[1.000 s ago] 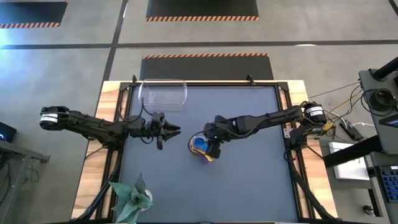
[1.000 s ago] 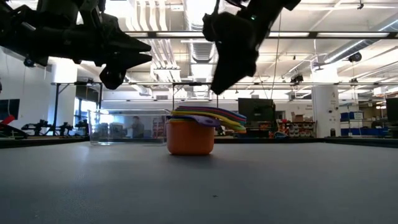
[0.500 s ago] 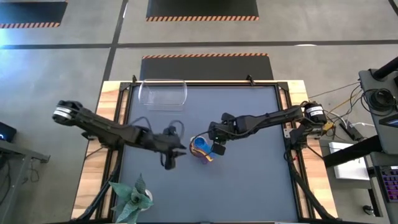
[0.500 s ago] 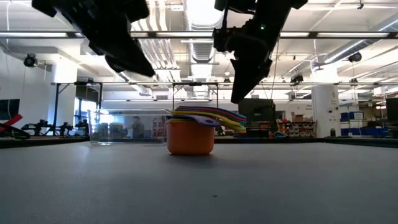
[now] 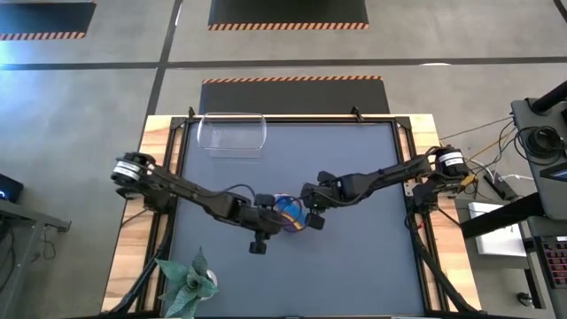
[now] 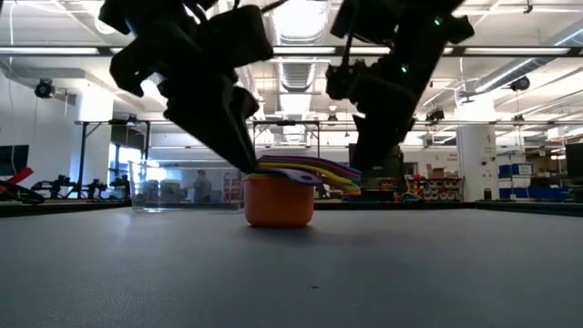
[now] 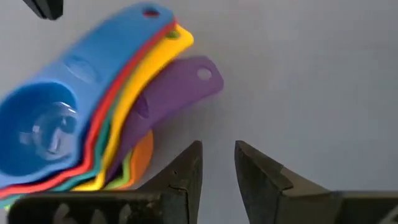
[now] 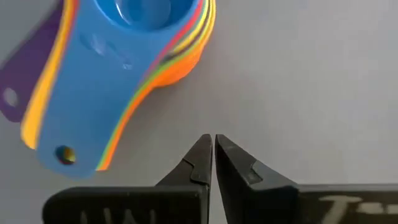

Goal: Nest measuring cups in basket
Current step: Adjust the measuring cups

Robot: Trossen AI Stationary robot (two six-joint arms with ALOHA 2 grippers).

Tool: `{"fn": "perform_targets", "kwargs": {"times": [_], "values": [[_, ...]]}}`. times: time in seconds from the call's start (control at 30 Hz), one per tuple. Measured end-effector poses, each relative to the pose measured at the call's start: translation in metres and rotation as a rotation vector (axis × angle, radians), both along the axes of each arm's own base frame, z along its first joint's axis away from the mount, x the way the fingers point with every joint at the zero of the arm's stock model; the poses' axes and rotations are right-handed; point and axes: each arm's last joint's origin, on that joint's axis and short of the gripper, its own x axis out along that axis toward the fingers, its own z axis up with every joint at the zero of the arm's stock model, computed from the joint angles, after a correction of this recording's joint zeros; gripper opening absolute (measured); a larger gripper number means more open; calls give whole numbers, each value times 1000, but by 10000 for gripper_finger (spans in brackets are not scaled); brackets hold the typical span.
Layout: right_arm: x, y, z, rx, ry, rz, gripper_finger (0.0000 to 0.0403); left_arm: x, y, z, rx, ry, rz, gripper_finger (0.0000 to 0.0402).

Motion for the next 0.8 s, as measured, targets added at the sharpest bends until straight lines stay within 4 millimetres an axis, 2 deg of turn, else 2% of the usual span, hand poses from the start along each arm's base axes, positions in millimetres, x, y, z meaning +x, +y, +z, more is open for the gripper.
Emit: {"fn": "perform_targets", "kwargs": {"times": [0.1, 0.3, 0.43, 0.67, 0.8], "values": [[-6, 0, -11, 29, -21, -12, 8, 0, 1, -3, -13, 15, -5, 57], [-9, 0, -19, 61, -109, -36, 8, 3, 8, -6, -85, -17, -19, 6], [-8, 1, -21, 115, -154, -28, 8, 6, 10, -8, -107, -34, -26, 4], [-6, 2, -26, 143, -140, -10, 8, 11, 17, -27, -122, 22, -17, 1], [-6, 2, -26, 143, -144, -10, 8, 18, 26, -25, -128, -10, 11, 0]]}}
